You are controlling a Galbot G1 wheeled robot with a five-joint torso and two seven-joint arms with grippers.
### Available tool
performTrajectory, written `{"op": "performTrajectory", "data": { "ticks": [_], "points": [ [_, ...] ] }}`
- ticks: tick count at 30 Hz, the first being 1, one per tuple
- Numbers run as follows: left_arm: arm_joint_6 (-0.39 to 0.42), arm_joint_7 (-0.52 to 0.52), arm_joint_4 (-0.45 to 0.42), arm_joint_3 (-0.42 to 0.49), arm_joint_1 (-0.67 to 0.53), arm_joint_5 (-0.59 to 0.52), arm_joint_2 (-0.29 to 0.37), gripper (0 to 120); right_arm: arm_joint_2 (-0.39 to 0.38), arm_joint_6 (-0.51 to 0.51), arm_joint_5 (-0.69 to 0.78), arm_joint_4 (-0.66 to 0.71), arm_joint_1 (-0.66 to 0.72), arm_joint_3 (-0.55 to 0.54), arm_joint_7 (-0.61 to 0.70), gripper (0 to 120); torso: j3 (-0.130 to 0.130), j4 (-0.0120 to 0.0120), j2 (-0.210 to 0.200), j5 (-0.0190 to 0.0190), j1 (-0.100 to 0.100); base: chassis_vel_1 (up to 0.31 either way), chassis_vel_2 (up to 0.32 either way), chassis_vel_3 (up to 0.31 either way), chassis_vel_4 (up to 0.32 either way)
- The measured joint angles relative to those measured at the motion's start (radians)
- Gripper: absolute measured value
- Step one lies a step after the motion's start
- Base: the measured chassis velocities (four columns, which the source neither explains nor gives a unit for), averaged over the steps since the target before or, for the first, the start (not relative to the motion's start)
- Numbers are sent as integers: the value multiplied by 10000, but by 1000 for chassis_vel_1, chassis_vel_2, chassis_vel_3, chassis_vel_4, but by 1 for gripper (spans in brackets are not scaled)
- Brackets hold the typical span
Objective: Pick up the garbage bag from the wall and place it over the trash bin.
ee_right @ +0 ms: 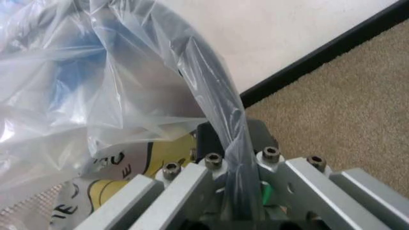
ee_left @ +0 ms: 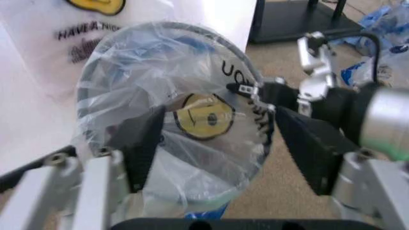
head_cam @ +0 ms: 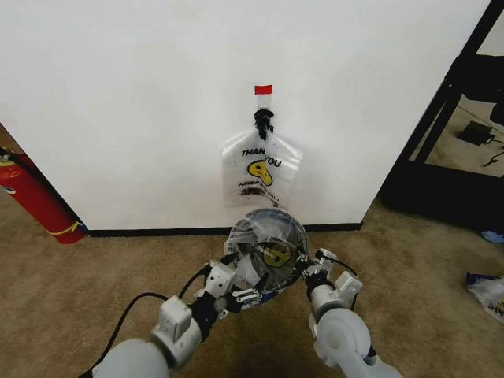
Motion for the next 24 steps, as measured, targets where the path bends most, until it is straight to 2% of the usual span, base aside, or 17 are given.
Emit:
{"op": "performTrajectory", "data": {
  "ticks": [4, 5, 9, 10, 11, 13, 17, 24],
  "points": [
    [582, -638, 702, 695, -2106, -2061, -320, 50, 24, 13, -132, 3, 14, -63, -9, 0, 0, -3, 0, 3, 0, 0, 0, 0, 0],
    [582, -638, 702, 695, -2106, -2061, -320, 50, 24, 13, -132, 3, 14, -63, -9, 0, 0, -3, 0, 3, 0, 0, 0, 0, 0],
    [1198, -1978, 1501, 1762, -3791, -4326, -832, 33, 56, 39, -209, 3, -30, -64, -15, 0, 1, -5, 0, 1, 1, 0, 0, 0, 0],
    [1198, -1978, 1501, 1762, -3791, -4326, -832, 33, 56, 39, -209, 3, -30, -64, -15, 0, 1, -5, 0, 1, 1, 0, 0, 0, 0],
    [1385, -2433, 1713, 2046, -4183, -4910, -960, 26, 77, 46, -222, 3, -29, -66, -16, 0, 1, -5, 0, 2, 1, 0, 0, 0, 0],
    [1608, -2975, 1931, 2457, -4653, -5386, -1069, 20, 103, 49, -238, 3, -28, -73, -16, 0, 1, -3, 0, 1, 1, 0, 0, 0, 0],
    [1888, -3689, 2311, 3015, -5265, -5653, -1228, 4, 167, 50, -294, 9, -43, -99, -29, 0, 0, -2, 0, 2, 0, 0, 0, 0, 0],
    [2304, -4354, 2957, 3725, -6167, -5655, -1444, 0, 203, 82, -380, 29, -81, -117, -71, 0, 1, -2, 0, 1, 1, 0, 0, 0, 0]
  ]
}}
